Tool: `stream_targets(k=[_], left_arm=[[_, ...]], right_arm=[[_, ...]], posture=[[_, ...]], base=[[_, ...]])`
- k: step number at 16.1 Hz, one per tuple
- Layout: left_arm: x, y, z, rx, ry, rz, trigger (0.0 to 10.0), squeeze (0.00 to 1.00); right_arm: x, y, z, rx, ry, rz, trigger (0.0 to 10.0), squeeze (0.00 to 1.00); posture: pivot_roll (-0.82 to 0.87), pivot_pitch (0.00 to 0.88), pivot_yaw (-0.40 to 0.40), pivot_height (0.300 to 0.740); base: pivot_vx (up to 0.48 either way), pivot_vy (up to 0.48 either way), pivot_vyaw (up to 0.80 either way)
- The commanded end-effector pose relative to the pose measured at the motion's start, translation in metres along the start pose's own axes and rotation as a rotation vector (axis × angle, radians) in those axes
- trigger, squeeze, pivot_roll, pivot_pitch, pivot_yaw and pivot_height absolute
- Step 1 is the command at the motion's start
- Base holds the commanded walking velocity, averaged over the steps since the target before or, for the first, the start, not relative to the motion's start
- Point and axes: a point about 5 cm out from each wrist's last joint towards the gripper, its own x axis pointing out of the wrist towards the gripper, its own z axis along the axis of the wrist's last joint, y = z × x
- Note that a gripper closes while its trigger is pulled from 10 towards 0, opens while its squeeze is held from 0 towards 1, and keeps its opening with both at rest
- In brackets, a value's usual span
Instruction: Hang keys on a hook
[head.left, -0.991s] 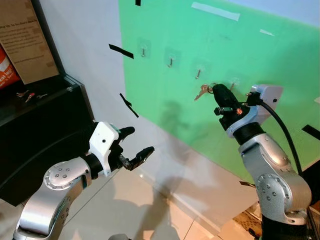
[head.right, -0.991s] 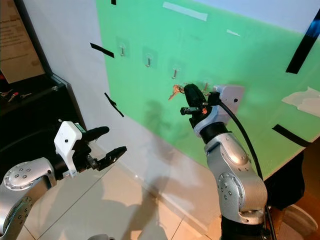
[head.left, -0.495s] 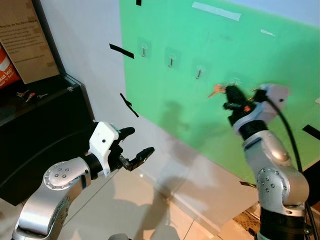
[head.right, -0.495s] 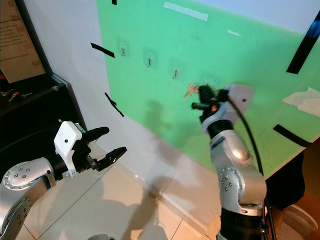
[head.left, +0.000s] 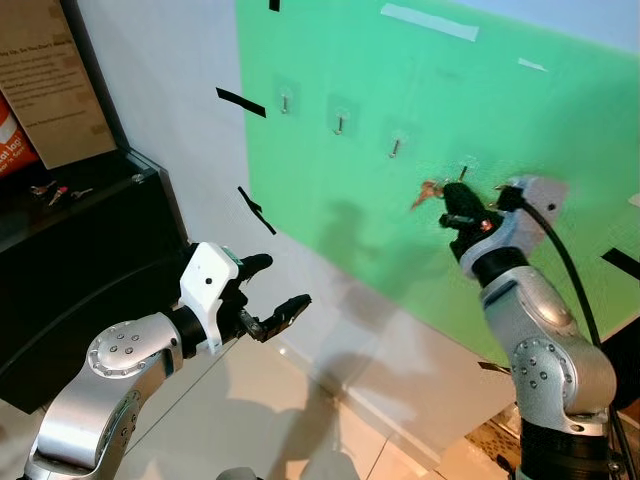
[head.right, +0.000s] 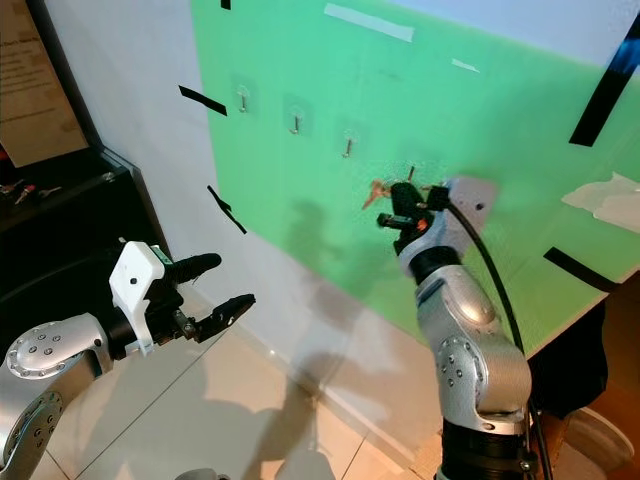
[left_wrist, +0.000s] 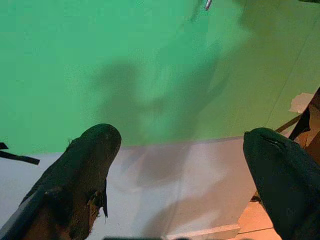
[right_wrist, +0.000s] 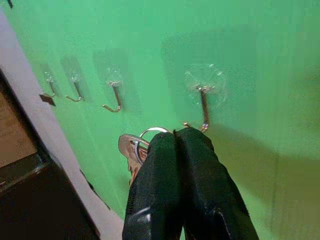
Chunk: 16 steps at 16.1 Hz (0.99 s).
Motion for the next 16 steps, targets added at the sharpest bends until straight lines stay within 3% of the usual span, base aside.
stream_targets(k=[1, 16], left_arm=[[0.0019, -0.0021, 0.0023, 0.002, 0.0, -0.024, 10.0, 0.0], [0.0006, -0.0005, 0.0025, 0.012, 0.007, -0.031, 10.0, 0.0]], right_arm=[[-0.0012, -0.0008, -0.004, -0.006, 0.025, 0.002, 10.0, 0.0], [-0.0086, 0.0066, 0.0014, 0.049, -0.016, 0.122, 10.0, 0.0]], posture=[[0.06, 0.0, -0.051, 0.74], [0.07, 0.0, -0.045, 0.74]], base=[[0.0, 0.0, 0.0], [0.0, 0.0, 0.0]])
